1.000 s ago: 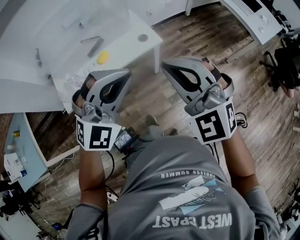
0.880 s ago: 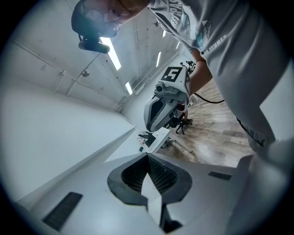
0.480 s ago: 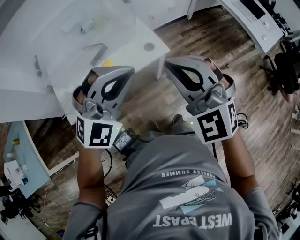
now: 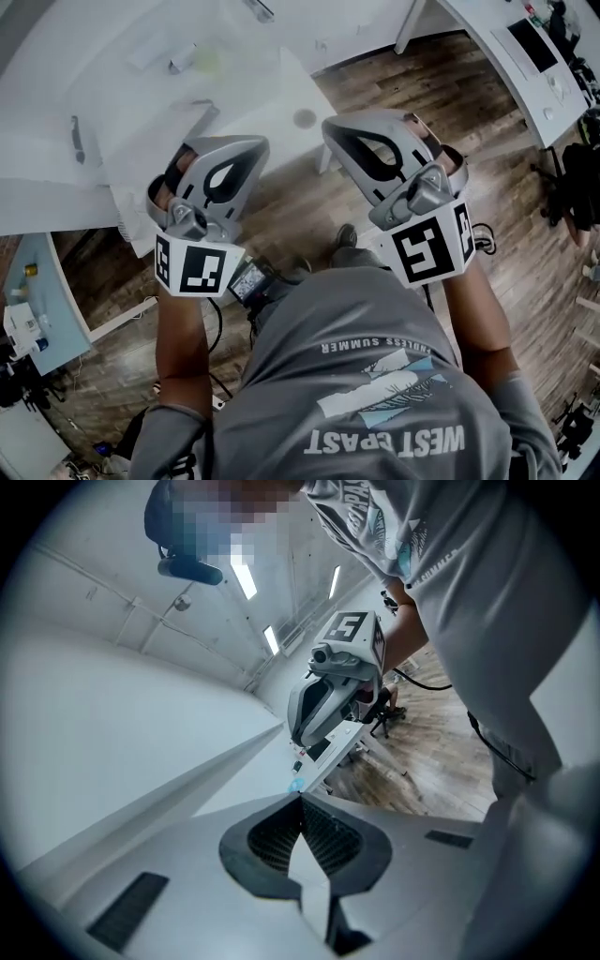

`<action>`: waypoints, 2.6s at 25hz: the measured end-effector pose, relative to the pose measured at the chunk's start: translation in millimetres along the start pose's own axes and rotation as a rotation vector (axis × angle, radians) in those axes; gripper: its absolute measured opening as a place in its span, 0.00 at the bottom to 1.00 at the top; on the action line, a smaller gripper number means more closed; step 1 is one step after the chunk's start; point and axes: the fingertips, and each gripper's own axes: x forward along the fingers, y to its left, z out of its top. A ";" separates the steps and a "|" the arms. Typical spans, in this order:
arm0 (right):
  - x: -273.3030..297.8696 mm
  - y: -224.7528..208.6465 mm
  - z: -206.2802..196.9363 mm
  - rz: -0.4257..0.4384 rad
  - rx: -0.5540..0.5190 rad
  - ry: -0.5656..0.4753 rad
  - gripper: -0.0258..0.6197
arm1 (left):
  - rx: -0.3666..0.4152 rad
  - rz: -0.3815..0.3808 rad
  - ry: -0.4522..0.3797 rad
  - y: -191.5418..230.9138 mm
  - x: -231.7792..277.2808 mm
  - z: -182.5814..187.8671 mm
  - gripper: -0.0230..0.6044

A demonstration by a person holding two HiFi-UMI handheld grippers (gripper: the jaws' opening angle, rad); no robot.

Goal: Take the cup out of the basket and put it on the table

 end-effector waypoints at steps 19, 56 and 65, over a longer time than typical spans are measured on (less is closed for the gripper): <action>91.6 -61.5 -44.1 0.150 -0.032 -0.117 0.06 | -0.073 0.117 0.175 52.5 45.0 -67.7 0.05; 328.3 -107.4 -75.8 0.537 -0.197 -0.165 0.09 | -0.159 0.317 0.464 142.2 79.4 -174.2 0.05; 402.1 -63.3 -88.5 0.674 -0.266 -0.046 0.17 | -0.216 0.332 0.515 139.1 46.7 -201.5 0.05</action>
